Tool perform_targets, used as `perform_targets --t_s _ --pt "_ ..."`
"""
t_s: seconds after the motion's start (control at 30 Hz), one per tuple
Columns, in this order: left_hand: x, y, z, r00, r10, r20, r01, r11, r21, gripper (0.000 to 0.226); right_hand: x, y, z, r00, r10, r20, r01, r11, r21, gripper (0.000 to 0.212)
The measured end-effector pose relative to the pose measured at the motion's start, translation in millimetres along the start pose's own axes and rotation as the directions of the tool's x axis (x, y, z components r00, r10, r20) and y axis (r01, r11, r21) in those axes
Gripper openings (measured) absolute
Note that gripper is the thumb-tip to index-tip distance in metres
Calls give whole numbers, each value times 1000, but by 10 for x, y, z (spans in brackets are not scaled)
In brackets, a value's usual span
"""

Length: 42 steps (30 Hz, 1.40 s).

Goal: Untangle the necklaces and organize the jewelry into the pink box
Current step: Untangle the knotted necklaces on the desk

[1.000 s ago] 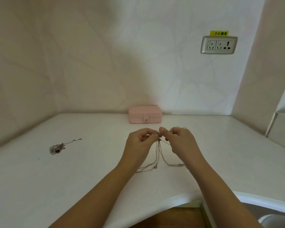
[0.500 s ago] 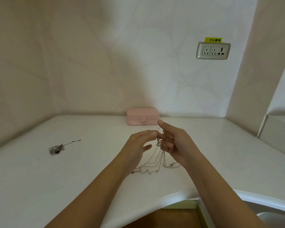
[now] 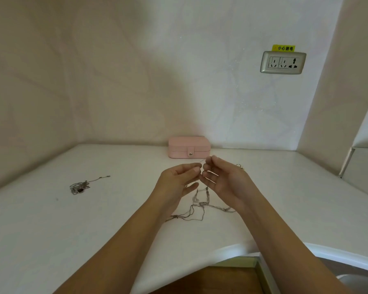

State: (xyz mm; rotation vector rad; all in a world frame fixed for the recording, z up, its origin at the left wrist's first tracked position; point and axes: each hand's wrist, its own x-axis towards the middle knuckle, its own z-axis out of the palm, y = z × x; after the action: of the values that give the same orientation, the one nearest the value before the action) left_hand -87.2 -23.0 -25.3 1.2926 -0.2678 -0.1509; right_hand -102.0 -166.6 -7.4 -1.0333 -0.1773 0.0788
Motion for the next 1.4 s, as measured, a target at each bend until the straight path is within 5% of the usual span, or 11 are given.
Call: perform_targets --t_s 0.1,0.23,0.33,0.47,0.53,0.63,0.8,0.97,1.1,1.23,1.4 --pt "-6 -3 20 1000 -3 -20 4 995 97 14 -30 -6 -10 1000 -11 22 14 990 -141 23" --pt "-22 96 43 988 -120 93 143 940 -309 35 -23 -81 -22 995 55 82 -40 985 -169 22" --pt "-23 168 -1 989 -106 105 142 883 -447 36 -26 -128 -99 993 81 84 -39 912 -409 18" --pt "-30 228 -53 981 -150 121 185 912 -366 33 34 -123 -127 943 -312 -116 99 597 -796 14" --pt "-53 233 -59 950 -229 214 271 943 -193 33 90 -132 -155 900 -378 -217 156 744 -650 13" --pt "-93 212 -77 901 -223 372 290 948 -133 41 127 -168 -183 965 -33 -260 -4 990 -140 29" --pt "-110 299 -136 909 -67 411 264 856 -444 16 166 -189 -326 961 162 -223 -169 985 -14 29" --pt "-71 293 -192 982 -58 177 54 998 27 31 177 -220 -417 956 177 -236 -216 964 -154 37" --pt "-54 305 -160 985 17 169 16 982 -190 36 148 -162 -342 955 214 -205 -283 862 -420 40" --pt "-83 313 -195 959 -47 279 108 972 -207 41 120 -108 -242 966 252 -58 -221 685 -694 41" --pt "-57 355 -322 979 -77 190 115 974 -194 49 8 -141 -229 920 383 79 -153 540 -828 35"
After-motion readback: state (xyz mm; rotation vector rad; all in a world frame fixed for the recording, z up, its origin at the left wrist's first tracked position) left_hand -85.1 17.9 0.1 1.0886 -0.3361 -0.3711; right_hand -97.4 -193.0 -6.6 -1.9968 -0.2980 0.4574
